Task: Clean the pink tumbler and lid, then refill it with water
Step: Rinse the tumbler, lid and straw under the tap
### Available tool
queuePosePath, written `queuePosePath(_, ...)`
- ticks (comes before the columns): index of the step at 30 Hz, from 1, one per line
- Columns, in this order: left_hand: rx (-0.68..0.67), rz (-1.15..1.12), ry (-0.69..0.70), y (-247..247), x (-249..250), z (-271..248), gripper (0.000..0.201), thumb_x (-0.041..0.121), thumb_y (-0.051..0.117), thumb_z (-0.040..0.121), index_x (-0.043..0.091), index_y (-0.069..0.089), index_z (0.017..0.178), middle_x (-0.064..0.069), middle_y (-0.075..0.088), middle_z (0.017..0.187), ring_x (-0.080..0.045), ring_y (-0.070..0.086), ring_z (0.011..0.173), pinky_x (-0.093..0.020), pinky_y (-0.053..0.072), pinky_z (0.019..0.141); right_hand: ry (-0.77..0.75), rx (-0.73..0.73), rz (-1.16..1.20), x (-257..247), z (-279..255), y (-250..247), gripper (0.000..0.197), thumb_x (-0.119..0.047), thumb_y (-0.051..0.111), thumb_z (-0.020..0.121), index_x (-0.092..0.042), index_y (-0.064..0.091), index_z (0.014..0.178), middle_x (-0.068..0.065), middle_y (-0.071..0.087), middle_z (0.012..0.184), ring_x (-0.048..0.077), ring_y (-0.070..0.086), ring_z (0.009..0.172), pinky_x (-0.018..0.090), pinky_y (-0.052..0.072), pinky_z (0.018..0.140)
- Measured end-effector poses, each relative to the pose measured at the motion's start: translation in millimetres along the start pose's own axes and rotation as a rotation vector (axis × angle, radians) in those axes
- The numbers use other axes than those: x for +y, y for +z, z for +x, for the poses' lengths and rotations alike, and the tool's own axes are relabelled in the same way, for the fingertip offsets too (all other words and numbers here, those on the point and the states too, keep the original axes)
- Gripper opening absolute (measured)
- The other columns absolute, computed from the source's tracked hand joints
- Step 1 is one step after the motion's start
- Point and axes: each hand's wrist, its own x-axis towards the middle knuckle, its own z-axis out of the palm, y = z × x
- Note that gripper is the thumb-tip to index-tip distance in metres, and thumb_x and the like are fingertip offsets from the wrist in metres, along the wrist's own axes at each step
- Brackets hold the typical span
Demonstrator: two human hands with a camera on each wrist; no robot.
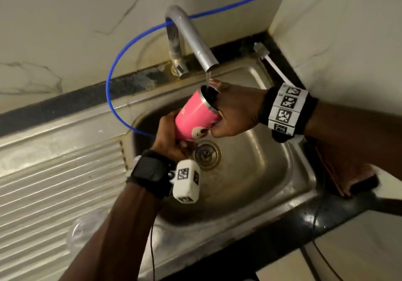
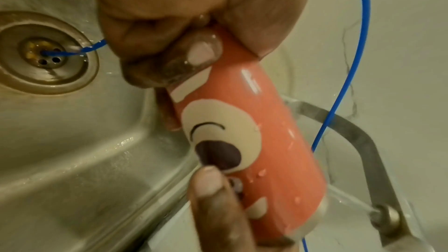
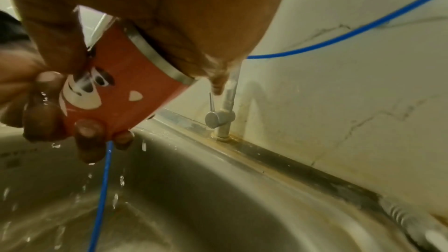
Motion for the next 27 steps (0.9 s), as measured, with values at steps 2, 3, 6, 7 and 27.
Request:
queuePosePath(2, -0.013, 0.008, -0.017, -2, 2, -1, 0.044, 0.051, 0.041, 0.101, 0.011, 0.061, 0.101, -0.012, 0.057, 0.074, -0.014, 0.034, 0.026, -0.012, 0.026, 0.028, 0.049, -0.047, 0.093, -3, -4, 8, 0.064, -0.072, 0.052, 0.07, -0.027, 0.062, 0.115, 0.001, 0.069, 0.115, 0.028, 0.063, 0.112, 0.044, 0.051, 0.101)
queuePosePath(3, 0.002, -0.012, -0.006, -1, 1, -2, 0.045, 0.052, 0.043, 0.102, 0.012, 0.061, 0.099, -0.013, 0.058, 0.075, -0.015, 0.035, 0.028, -0.012, 0.027, 0.029, 0.058, -0.064, 0.242, -8, -8, 11, 0.066, -0.068, 0.059, 0.069, -0.026, 0.065, 0.119, 0.0, 0.07, 0.111, 0.024, 0.066, 0.104, 0.043, 0.054, 0.096)
queuePosePath(6, 0.127, -0.114, 0.123, 5, -10, 0, 0.042, 0.053, 0.052, 0.101, 0.013, 0.062, 0.094, -0.008, 0.057, 0.063, -0.018, 0.04, 0.032, -0.014, 0.029, 0.032, 0.04, -0.104, 0.798, -19, -9, 17, 0.045, -0.032, 0.077, 0.082, -0.009, 0.069, 0.12, 0.012, 0.074, 0.11, 0.019, 0.07, 0.102, 0.037, 0.058, 0.096)
queuePosePath(7, 0.167, -0.166, 0.196, 7, -14, 1, 0.039, 0.052, 0.054, 0.101, 0.014, 0.062, 0.095, -0.005, 0.056, 0.06, -0.018, 0.043, 0.033, -0.016, 0.029, 0.032, 0.021, -0.091, 0.992, -21, -8, 15, 0.037, -0.016, 0.075, 0.087, -0.002, 0.068, 0.121, 0.018, 0.073, 0.115, 0.018, 0.07, 0.104, 0.033, 0.057, 0.095)
queuePosePath(27, 0.038, -0.211, 0.131, -10, -18, -6, 0.056, 0.061, 0.048, 0.101, 0.011, 0.073, 0.107, -0.012, 0.067, 0.084, -0.013, 0.034, 0.04, -0.015, 0.026, 0.034, -0.011, 0.61, 0.714, -10, 2, 39, 0.063, -0.053, 0.083, 0.079, -0.013, 0.071, 0.126, -0.018, 0.068, 0.102, -0.017, 0.063, 0.085, 0.007, 0.05, 0.076)
